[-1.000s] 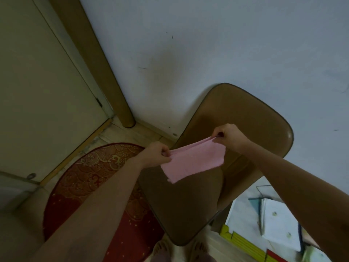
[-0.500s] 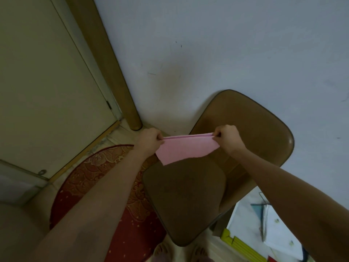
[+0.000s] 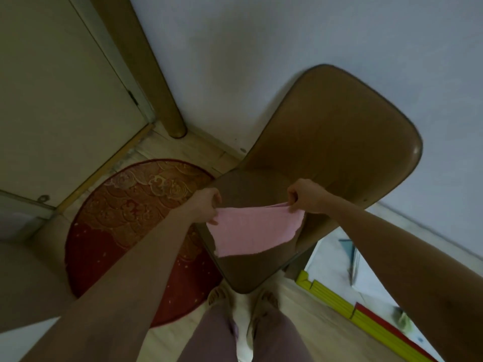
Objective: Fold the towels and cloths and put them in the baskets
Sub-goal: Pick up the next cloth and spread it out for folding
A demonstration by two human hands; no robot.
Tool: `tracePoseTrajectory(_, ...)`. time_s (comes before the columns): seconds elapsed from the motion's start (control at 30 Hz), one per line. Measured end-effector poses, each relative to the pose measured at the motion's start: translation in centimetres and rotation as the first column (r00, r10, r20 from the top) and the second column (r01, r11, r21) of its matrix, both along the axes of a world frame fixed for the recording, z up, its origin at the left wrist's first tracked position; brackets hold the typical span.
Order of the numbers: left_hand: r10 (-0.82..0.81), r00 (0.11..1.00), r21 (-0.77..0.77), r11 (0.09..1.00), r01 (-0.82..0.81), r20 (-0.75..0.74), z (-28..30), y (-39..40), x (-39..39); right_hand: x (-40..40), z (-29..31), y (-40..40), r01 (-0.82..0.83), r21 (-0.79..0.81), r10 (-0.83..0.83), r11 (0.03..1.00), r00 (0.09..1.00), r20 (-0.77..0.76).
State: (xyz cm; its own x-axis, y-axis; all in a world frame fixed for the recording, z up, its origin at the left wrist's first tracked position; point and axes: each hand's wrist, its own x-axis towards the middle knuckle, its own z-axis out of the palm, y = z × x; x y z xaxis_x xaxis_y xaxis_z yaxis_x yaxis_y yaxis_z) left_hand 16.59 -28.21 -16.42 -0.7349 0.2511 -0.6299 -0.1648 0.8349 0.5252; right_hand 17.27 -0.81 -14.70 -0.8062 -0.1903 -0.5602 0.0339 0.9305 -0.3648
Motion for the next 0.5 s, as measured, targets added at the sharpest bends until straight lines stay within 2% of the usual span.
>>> tracePoseTrajectory(0.1, -0.047, 0.997, -0.079, 0.996, 0.042, -0.064, -5.6, 0.5, 0.2, 0.3, -5.7, -0.3, 0.050, 0.008, -0.050, 0.999, 0.999, -0.022)
tracePoseTrajectory(0.2, -0.004, 0.996, -0.061, 0.998, -0.002, -0.086, -11.7, 1.0, 0.2, 0.1, -12.4, -0.4, 0.136, -0.017, -0.135, 0.991, 0.990, 0.033)
tracePoseTrajectory(0.33, 0.159, 0.974, -0.011, 0.987, -0.163, -0.160, -19.2, 1.3, -1.2, -0.7, -20.9, -0.6, 0.296, -0.062, -0.292, 0.953, 0.955, 0.057)
tracePoseTrajectory(0.5, 0.348, 0.897, 0.050, 0.936, -0.348, -0.274, -25.1, 1.8, -4.6, -3.8, -27.3, -1.3, 0.389, -0.163, -0.407, 0.907, 0.909, -0.095)
